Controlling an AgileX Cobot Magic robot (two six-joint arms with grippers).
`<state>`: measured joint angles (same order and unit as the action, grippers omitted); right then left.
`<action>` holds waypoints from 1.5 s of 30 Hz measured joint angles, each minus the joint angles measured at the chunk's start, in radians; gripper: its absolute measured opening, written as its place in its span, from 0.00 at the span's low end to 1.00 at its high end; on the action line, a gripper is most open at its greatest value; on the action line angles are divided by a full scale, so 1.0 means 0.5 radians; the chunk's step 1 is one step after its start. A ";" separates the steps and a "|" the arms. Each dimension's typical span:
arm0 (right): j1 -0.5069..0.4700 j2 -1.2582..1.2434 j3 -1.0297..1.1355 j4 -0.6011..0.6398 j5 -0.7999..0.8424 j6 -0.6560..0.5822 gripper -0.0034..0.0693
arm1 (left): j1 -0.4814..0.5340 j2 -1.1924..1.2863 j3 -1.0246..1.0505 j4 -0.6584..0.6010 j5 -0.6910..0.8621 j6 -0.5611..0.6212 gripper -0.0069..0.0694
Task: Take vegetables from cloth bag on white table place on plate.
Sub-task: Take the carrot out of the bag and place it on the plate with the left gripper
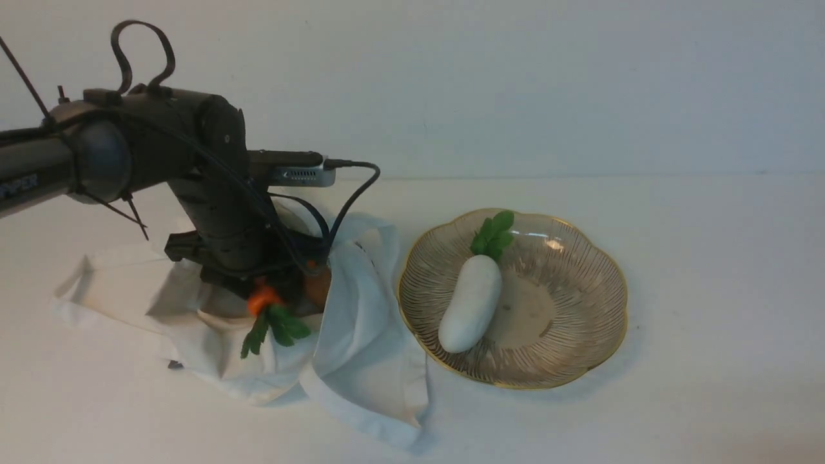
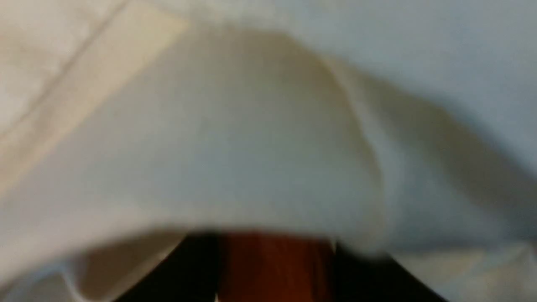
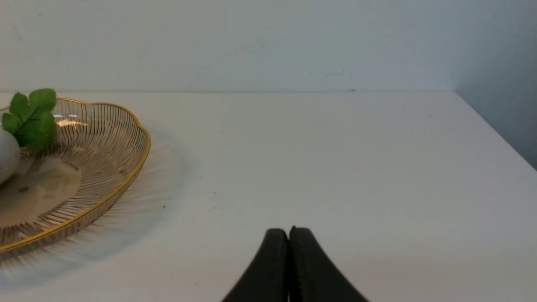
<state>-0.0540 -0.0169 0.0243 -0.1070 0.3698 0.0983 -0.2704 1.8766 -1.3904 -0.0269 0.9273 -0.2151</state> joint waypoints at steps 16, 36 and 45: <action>0.000 0.000 0.000 0.000 0.000 0.000 0.03 | 0.000 -0.631 0.228 -0.061 0.568 0.085 0.51; 0.000 0.000 0.000 0.000 0.000 0.000 0.03 | -1.005 -0.878 0.460 -0.408 -0.003 0.184 0.51; 0.000 0.000 0.000 0.000 0.000 0.000 0.03 | -1.007 -0.087 -0.252 -0.461 -0.111 0.543 0.51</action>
<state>-0.0540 -0.0169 0.0243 -0.1070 0.3698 0.0983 -0.7741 1.8332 -1.5166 -0.2574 0.8717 0.0565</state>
